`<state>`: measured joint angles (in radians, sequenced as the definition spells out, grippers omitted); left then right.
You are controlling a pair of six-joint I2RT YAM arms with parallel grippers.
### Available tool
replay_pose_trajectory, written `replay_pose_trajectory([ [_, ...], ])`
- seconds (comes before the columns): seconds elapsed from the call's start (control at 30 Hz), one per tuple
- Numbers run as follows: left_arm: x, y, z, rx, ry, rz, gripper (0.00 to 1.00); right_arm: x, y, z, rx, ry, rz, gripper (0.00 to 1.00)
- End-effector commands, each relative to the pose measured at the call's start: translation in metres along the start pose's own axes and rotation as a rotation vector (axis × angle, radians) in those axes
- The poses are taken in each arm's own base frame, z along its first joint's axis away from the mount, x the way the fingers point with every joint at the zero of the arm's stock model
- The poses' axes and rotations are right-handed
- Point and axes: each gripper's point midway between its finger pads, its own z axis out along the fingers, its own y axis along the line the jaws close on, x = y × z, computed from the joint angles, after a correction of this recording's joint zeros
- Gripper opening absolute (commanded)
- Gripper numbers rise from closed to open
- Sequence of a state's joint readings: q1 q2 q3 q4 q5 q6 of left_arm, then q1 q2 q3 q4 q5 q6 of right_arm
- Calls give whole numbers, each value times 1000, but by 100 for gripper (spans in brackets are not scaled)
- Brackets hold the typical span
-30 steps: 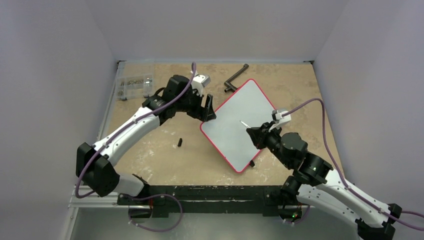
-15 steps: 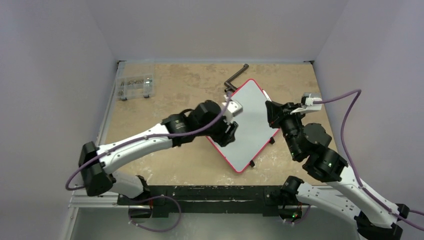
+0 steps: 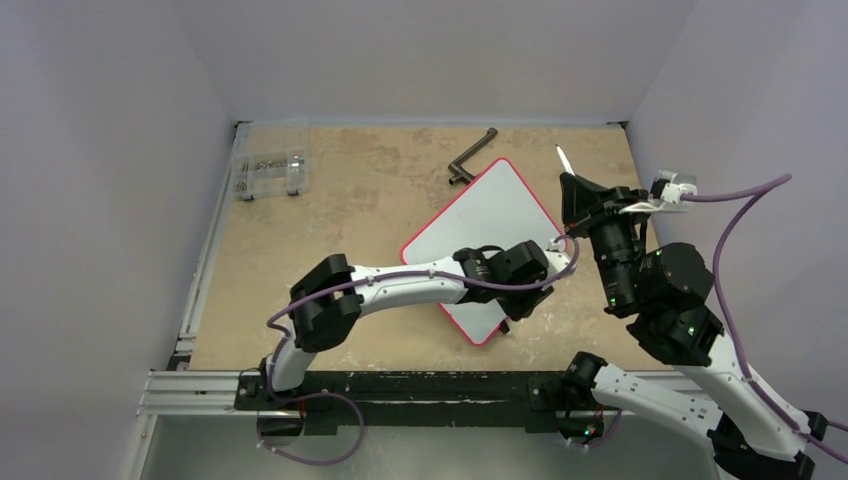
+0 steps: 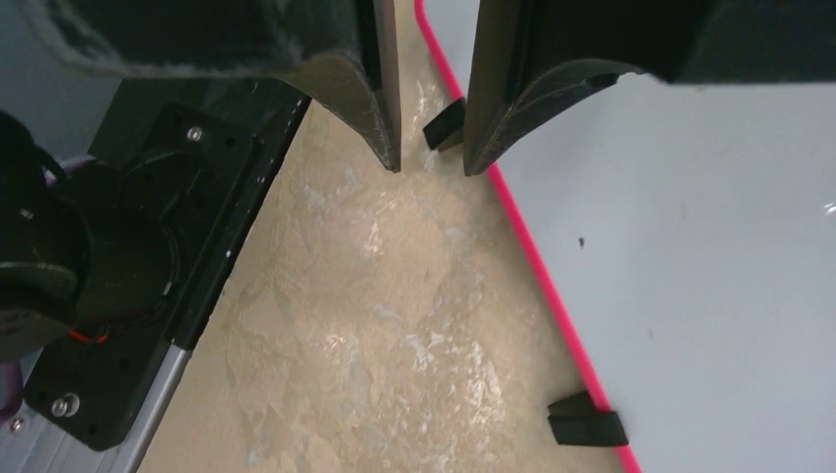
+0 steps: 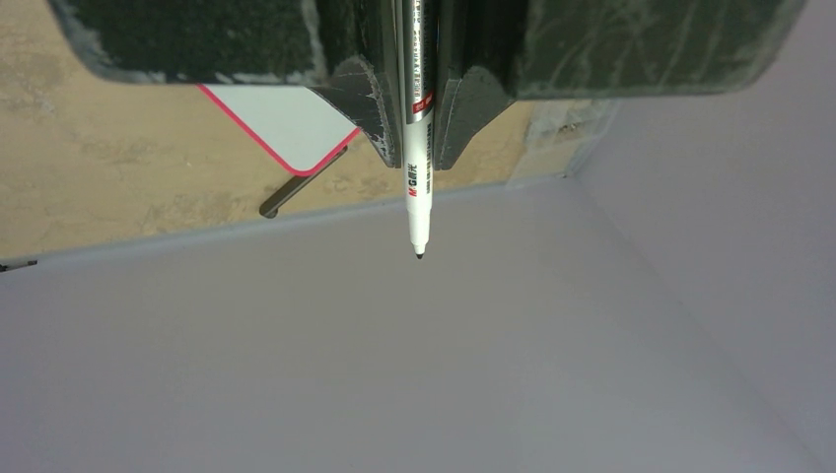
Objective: Write a sentence on the whiteboard
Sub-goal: Adjust the whiteboard at the center of the board.
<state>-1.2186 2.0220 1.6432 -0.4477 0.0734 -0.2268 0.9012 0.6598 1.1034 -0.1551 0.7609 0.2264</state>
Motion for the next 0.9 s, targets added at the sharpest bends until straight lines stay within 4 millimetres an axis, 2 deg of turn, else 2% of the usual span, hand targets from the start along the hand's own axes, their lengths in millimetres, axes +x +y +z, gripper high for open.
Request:
replay_pose_trajectory([
  [0.0,-28,-20,15,-6,-70,-46,27,-15,3,2,-4,-35,6,0],
  [0.13,-16,-26,34,-4,-49,-63,24,-12,5,2,-13,-33,7,0],
  [0.33,1,-10,49,-78,-21,-75,19,-7,10,4,-34,-22,2,0],
  [0.43,12,-1,50,-110,-2,-64,19,-5,11,5,-41,-18,0,0],
  [0.6,30,7,44,-133,56,19,28,0,13,6,-48,-7,-5,0],
  [0.87,59,14,40,-130,154,88,26,6,17,8,-57,4,-14,0],
])
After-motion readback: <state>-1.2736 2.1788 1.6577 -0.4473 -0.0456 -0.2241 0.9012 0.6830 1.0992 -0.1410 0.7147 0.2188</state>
